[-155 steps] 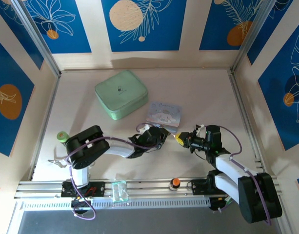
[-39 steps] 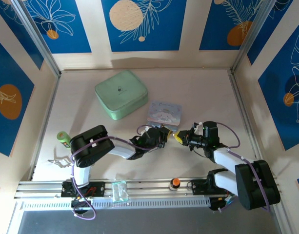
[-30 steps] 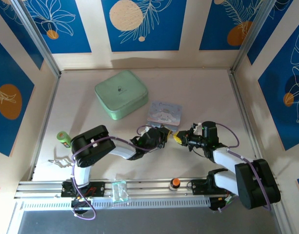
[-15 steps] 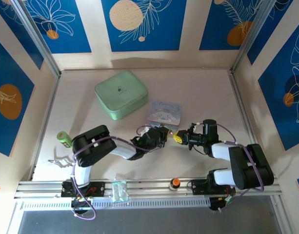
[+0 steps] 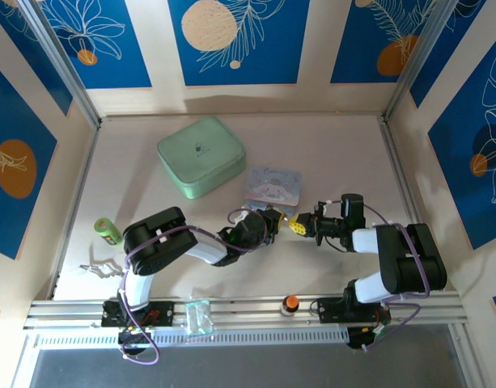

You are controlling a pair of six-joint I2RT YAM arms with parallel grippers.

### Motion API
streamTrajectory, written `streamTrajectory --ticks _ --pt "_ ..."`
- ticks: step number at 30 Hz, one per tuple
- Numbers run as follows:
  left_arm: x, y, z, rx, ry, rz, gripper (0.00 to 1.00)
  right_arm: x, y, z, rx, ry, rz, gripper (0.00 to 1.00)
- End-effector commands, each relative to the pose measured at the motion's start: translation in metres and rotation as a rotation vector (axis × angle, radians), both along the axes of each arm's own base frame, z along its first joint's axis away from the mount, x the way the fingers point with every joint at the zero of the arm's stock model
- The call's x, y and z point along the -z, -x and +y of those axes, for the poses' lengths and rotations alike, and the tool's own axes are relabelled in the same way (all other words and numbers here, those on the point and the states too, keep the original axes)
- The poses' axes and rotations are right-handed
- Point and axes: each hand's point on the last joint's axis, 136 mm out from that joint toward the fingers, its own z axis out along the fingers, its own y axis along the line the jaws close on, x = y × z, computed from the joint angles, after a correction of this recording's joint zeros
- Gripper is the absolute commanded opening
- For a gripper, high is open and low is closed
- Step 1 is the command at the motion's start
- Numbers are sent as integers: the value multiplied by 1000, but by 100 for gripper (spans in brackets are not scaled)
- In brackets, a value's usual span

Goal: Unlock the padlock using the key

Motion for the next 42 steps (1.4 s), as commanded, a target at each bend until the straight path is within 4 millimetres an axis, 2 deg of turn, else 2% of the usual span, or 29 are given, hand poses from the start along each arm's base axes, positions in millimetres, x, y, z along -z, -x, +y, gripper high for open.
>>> streamTrajectory --ticks 1,5,8,12,25,33,42 --pt "-37 27 -34 166 115 -58 0 -4 -17 -5 9 10 -50 0" --pt "-32 28 -32 173 85 -65 0 -3 -17 -6 -3 -21 -40 0" --pt "-26 24 -26 175 -12 -115 0 -3 -17 -7 -1 -20 -43 0" --pt "-24 24 -29 194 -39 -131 0 -4 -16 -4 -15 -24 -43 0" --pt "-55 22 -37 207 53 -194 0 -1 -19 -7 0 22 -76 0" --pt "-58 25 -40 226 52 -180 0 -4 -18 -1 19 162 -158 0" --pt "-58 26 -43 227 100 -174 0 -8 -22 1 -1 139 -169 0"
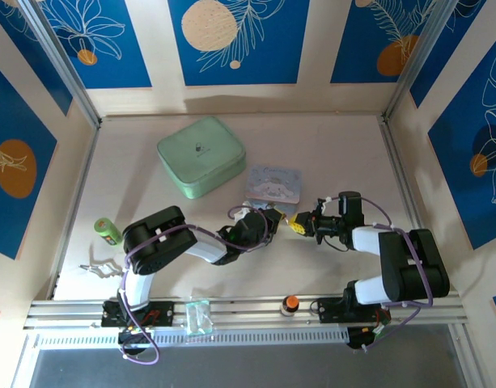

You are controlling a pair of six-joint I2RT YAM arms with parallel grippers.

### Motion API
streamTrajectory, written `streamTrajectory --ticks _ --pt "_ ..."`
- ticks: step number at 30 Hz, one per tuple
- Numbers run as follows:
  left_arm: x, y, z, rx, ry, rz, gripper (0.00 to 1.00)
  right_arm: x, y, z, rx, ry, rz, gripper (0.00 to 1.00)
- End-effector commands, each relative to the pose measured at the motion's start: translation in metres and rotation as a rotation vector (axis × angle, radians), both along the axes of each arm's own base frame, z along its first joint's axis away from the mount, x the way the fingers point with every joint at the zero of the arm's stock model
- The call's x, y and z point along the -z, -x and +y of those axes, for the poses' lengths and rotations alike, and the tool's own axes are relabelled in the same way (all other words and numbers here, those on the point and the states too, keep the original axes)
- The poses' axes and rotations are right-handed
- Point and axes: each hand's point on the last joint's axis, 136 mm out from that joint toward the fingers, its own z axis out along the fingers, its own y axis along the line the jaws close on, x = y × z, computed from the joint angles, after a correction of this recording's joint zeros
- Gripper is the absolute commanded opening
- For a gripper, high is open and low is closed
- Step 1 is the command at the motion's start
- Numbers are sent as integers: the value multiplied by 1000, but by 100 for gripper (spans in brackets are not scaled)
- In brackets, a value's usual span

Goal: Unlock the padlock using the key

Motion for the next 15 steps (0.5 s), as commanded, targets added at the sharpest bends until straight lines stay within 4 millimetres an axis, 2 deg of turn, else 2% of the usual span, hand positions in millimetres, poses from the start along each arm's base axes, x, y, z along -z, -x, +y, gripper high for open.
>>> streamTrajectory --ticks 1,4,12,15 --pt "-60 30 -44 190 193 -66 0 -12 -20 -1 9 9 -90 0" --pt "-59 32 -46 211 184 -66 0 -16 -20 -3 -11 -43 -75 0" --pt "-62 31 -45 201 190 -82 0 -9 -21 -10 -13 27 -81 0" --pt "-65 30 -49 207 210 -91 0 -14 -21 -6 -36 54 -107 0"
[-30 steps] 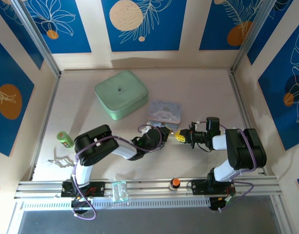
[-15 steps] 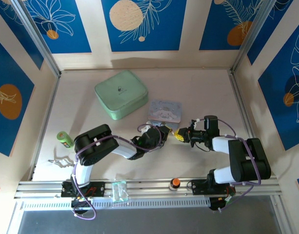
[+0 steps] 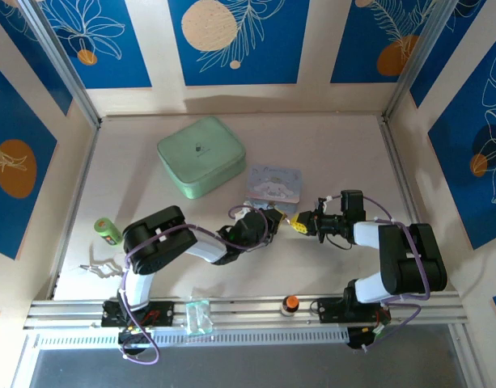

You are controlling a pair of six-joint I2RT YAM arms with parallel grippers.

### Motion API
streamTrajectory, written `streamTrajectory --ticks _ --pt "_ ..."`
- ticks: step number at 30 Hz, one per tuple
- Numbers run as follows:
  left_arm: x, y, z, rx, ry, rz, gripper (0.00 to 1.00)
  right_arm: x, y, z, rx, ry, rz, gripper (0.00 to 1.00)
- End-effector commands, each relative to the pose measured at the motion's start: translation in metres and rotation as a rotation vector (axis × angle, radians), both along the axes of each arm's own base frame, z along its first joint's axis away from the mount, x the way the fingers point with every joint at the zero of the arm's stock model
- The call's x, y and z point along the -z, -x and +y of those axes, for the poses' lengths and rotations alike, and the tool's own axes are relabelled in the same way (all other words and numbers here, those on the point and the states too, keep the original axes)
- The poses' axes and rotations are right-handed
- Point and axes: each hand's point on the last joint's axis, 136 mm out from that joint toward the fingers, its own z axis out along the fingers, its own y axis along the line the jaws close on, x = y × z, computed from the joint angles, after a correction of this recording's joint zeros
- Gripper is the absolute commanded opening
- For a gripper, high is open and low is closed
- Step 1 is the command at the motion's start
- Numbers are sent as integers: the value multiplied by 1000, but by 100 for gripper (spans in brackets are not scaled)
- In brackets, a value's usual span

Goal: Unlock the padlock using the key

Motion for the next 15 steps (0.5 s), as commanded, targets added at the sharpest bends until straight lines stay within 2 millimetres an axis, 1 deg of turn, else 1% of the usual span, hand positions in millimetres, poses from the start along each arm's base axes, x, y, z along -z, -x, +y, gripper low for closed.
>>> streamTrajectory --ticks 1,4,8,13,15 --pt "-63 29 -47 190 202 -92 0 -15 -20 1 -3 53 -122 0" --pt "-64 29 -48 193 206 -94 0 -19 -22 1 -3 -17 -104 0" --pt "-72 28 -48 185 229 -107 0 -21 -23 2 -3 -109 -54 0" --pt "-80 28 -53 189 267 -127 0 -20 -21 8 -15 -145 -9 0" --pt "-78 29 -52 194 255 -119 0 -21 -21 7 -16 -149 -4 0"
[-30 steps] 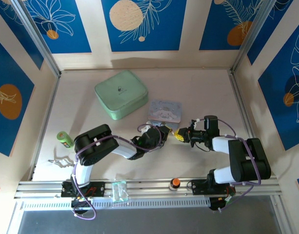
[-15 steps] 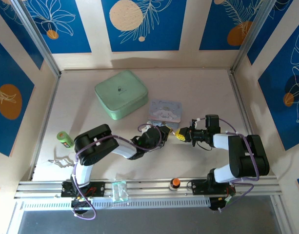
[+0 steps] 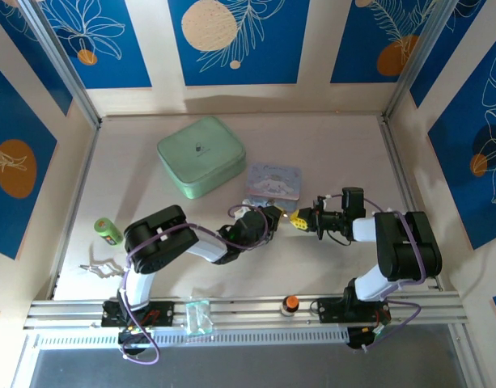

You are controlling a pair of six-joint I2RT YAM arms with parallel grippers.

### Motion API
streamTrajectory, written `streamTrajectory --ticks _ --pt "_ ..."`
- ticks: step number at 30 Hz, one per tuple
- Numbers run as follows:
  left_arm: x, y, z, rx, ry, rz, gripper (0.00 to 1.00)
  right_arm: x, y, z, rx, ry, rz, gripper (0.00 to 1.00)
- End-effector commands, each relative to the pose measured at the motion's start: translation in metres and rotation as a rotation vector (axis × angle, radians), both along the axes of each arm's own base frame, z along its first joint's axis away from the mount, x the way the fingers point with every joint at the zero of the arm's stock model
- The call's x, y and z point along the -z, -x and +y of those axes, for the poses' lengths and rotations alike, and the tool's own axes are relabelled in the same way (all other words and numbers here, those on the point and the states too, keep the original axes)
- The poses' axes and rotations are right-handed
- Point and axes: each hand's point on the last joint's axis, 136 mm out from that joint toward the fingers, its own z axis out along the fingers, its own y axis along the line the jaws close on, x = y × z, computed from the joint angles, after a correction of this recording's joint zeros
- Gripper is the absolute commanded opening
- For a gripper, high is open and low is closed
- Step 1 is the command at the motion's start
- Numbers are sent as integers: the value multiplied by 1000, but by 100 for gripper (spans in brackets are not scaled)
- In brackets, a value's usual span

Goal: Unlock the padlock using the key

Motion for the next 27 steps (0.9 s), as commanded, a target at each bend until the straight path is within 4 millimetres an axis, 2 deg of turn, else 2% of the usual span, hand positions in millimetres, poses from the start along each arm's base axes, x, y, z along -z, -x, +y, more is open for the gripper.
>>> streamTrajectory --ticks 1,4,7,13,20,27 --pt "-70 39 -54 237 209 -103 0 -15 -10 5 -15 -24 -71 0" --pt "-68 39 -55 239 199 -97 0 -15 -10 6 -20 -20 -75 0" --pt "-73 39 -59 240 247 -101 0 -14 -11 7 -19 20 -96 0" --pt "-77 47 -62 271 209 -110 0 -20 -19 -4 12 90 -147 0" --pt "-86 55 -75 313 270 -115 0 -18 -24 -3 0 4 -116 0" --pt "-79 62 -67 318 260 -121 0 -12 -25 -15 15 20 -106 0"
